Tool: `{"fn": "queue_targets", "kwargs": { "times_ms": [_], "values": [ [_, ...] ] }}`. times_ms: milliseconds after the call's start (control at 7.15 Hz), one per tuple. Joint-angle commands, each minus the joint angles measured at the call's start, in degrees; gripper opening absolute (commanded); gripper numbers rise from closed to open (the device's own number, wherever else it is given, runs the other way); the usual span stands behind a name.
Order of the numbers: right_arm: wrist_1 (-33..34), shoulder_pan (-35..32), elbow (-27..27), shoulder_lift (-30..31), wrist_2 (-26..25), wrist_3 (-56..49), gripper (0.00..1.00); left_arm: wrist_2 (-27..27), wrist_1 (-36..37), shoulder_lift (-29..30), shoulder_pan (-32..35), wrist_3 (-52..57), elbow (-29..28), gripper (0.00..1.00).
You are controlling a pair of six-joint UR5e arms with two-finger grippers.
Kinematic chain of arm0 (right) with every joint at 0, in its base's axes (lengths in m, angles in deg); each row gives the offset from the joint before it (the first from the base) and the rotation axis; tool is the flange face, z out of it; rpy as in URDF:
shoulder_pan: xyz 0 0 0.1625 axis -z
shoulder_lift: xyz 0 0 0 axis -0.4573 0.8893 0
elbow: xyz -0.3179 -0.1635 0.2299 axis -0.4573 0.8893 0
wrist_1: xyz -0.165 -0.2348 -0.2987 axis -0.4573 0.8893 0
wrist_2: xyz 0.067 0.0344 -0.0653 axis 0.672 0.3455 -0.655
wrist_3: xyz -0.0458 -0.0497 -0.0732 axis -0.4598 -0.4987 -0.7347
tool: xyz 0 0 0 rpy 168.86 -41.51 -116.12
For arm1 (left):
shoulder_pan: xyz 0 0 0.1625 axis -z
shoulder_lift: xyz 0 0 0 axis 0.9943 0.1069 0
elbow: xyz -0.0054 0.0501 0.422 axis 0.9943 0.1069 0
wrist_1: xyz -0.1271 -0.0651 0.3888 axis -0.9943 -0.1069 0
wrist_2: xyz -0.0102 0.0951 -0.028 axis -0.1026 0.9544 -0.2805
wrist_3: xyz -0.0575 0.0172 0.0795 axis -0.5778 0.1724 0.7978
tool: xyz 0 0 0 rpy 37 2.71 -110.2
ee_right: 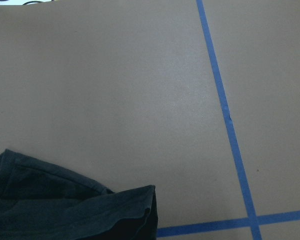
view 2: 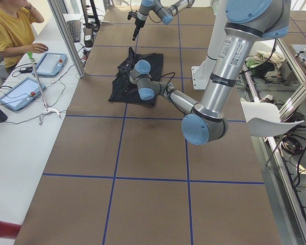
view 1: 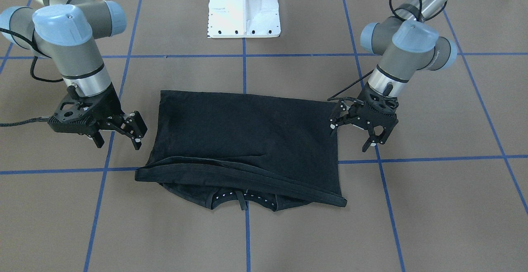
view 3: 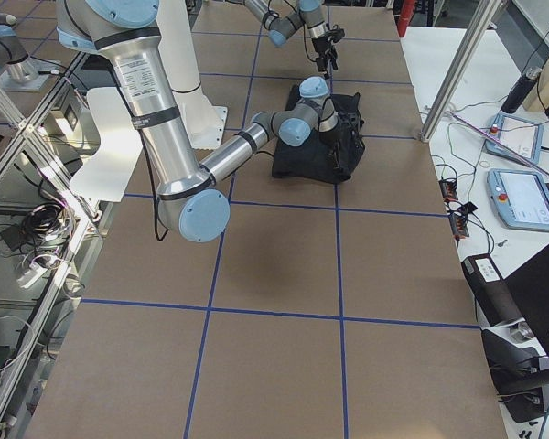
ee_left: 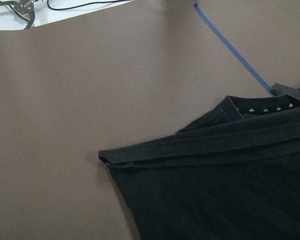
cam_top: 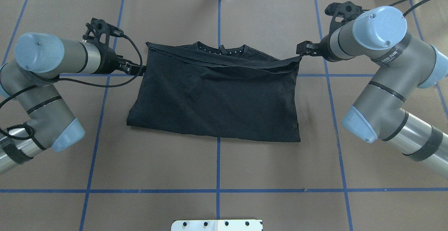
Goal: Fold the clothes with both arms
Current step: 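Lower the hem onto the collar edge and release with both grippers, then move the left gripper to the folded shirt's side edge nearest it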
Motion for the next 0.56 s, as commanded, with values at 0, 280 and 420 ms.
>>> {"fn": "queue_targets", "kwargs": {
  "times_ms": [0,280,420],
  "values": [
    [0.0,0.1,-1.2,0.6,-0.1,0.3,1.00,0.5,-6.6,-7.8,-6.0,-7.9,3.4,1.00],
    [0.0,0.2,-1.2,0.6,-0.3,0.3,1.00,0.5,-10.9,-11.3,-10.2,-11.2,3.1,1.00],
    [0.0,0.2,-1.2,0.5,-0.3,0.3,1.00,0.6,-11.0,-11.2,-11.6,-11.7,2.7,1.00]
  ]
}}
